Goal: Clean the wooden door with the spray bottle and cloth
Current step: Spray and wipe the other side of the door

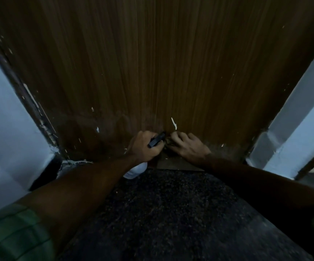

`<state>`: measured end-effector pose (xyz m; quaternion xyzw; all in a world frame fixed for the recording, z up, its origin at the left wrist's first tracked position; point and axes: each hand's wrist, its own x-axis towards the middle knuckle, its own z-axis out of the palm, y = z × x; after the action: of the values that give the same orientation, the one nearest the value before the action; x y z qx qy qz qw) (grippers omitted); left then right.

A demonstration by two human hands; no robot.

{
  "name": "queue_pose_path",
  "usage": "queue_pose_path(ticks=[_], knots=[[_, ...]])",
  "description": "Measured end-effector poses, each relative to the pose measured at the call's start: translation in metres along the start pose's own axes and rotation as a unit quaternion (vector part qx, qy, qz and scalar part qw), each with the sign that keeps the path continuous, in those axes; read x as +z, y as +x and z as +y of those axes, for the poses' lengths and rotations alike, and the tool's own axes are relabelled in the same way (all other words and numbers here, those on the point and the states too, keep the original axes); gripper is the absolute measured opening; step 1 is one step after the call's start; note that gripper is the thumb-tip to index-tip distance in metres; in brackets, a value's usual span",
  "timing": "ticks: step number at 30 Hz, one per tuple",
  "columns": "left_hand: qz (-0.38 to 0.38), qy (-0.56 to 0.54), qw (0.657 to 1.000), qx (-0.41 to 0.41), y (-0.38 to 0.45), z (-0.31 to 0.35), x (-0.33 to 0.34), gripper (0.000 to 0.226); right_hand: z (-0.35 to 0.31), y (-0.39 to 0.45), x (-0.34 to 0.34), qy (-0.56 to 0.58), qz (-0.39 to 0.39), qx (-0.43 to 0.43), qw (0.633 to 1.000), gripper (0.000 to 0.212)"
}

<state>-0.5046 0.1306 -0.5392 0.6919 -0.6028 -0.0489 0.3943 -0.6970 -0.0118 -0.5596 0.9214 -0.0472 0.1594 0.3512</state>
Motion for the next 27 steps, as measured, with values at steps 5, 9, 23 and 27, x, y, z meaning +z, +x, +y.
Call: queue_pose_path(ticks=[5,9,23,27], knots=[[-0.010,-0.015,0.999,-0.051,-0.004,0.005,0.014,0.038,0.020,-0.038,0.012,-0.060,-0.033,-0.059,0.996,0.048],[0.002,-0.023,0.998,-0.061,-0.001,0.017,0.015,0.040,0.034,-0.034,-0.005,0.059,0.055,0.029,0.996,0.039],[0.020,0.030,0.991,-0.125,-0.016,0.036,-0.028,0.041,0.020,0.020,-0.047,0.214,0.008,0.115,0.970,0.053],[0.016,0.054,0.990,-0.131,-0.026,0.025,-0.047,0.039,0.024,0.062,-0.088,0.335,0.144,0.270,0.891,0.069]])
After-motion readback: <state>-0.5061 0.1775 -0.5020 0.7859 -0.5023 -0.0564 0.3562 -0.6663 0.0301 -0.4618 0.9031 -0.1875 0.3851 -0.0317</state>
